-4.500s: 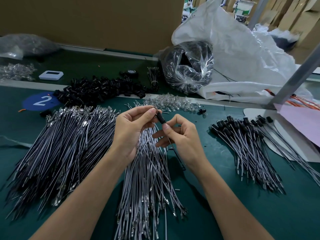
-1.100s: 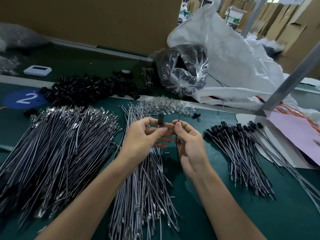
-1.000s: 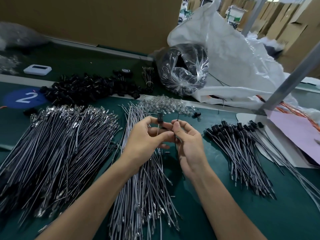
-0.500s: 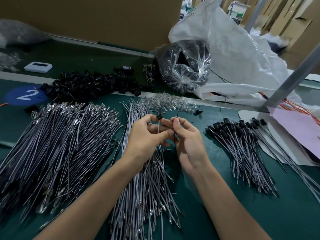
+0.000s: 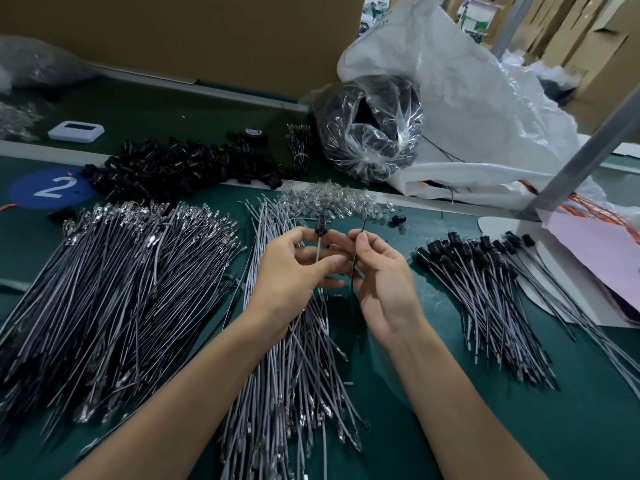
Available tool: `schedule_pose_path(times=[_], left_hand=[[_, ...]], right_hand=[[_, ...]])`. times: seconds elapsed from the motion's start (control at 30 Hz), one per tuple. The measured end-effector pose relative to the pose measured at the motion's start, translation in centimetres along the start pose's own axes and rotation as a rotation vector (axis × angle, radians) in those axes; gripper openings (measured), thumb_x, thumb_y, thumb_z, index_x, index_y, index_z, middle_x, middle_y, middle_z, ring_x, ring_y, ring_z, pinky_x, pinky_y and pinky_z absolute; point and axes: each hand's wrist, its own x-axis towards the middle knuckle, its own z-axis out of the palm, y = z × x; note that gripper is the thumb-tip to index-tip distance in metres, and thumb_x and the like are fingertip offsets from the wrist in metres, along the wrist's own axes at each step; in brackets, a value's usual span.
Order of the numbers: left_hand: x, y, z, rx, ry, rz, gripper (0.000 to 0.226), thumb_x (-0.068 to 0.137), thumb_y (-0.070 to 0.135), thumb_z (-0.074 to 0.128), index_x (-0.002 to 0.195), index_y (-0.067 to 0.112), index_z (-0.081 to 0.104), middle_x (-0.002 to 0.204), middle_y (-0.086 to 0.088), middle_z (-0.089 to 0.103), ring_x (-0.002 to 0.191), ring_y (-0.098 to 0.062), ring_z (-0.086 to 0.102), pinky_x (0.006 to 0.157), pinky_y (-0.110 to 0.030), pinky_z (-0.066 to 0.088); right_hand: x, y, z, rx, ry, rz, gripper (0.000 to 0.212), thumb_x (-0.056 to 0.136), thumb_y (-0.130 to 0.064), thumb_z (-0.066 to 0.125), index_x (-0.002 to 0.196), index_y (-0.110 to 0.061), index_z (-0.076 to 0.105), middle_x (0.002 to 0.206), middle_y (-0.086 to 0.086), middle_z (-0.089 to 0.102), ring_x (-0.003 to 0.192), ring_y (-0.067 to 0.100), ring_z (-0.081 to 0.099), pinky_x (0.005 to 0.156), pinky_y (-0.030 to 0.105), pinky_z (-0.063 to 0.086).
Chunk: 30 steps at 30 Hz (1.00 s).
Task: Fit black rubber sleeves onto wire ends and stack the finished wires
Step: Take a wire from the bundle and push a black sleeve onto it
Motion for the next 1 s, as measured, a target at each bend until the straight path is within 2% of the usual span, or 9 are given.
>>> schedule_pose_path(times=[0.23,0.4,0.5,0.67,0.83,1.0], left_hand=[[0.1,-0.1,0.1,-0.021,0.022,-0.016,0.029,0.087,-0.007,0.066,0.113,-0.001,0.057,0.088,-0.009,0.077,0.079,-0.021,0.075,0.06,-0.024,0.058],[0.2,0.0,0.0,-0.078,0.035,-0.023,0.022,0.09,-0.008,0.061,0.107,0.005,0.057,0.088,-0.007,0.077,0.081,-0.02,0.075,0.062,-0.024,0.058],[0.2,0.2,-0.1,-0.135,0.033,-0.036,0.021,0.091,-0.009,0.059,0.107,0.004,0.057,0.087,-0.008,0.077,0.082,-0.019,0.075,0.063,-0.024,0.059],[0.1,0.5,-0.1,-0.172,0.016,-0.035,0.018,0.094,-0.008,0.054,0.105,0.006,0.056,0.085,-0.007,0.077,0.079,-0.017,0.074,0.062,-0.023,0.058],[0.0,0.7,-0.3,-0.184,0.012,-0.036,0.017,0.095,-0.006,0.054,0.106,0.007,0.056,0.089,-0.009,0.077,0.082,-0.018,0.074,0.066,-0.025,0.059],[0.0,0.9,-0.3,-0.189,0.02,-0.038,0.015,0.095,-0.005,0.054,0.105,0.006,0.057,0.088,-0.009,0.077,0.08,-0.017,0.074,0.065,-0.026,0.06]], right_hand=[[0.0,-0.3,-0.1,0.015,-0.028,0.056,0.021,0.103,-0.012,0.038,0.091,-0.014,0.055,0.096,0.005,0.076,0.071,0.017,0.069,0.066,0.03,0.051],[0.1,-0.6,-0.3,0.001,-0.012,-0.027,0.022,0.103,-0.01,0.039,0.09,-0.012,0.057,0.09,0.006,0.076,0.069,0.017,0.069,0.062,0.025,0.054],[0.2,-0.9,-0.7,-0.084,0.084,-0.12,0.022,0.101,-0.01,0.044,0.089,-0.013,0.062,0.079,0.003,0.074,0.067,0.011,0.065,0.061,0.019,0.049],[0.2,-1.4,-1.1,-0.182,0.178,-0.251,0.019,0.1,-0.008,0.049,0.091,-0.009,0.065,0.065,0.0,0.067,0.049,0.009,0.046,0.047,0.017,0.037],[0.1,-1.5,-1.3,-0.379,0.229,-0.32,0.016,0.099,-0.009,0.053,0.093,-0.01,0.067,0.064,-0.001,0.067,0.044,0.007,0.039,0.043,0.015,0.033],[0.2,-1.2,-1.1,-0.433,0.185,-0.267,0.016,0.1,-0.005,0.051,0.095,-0.01,0.066,0.069,0.0,0.07,0.046,0.006,0.041,0.045,0.014,0.035]])
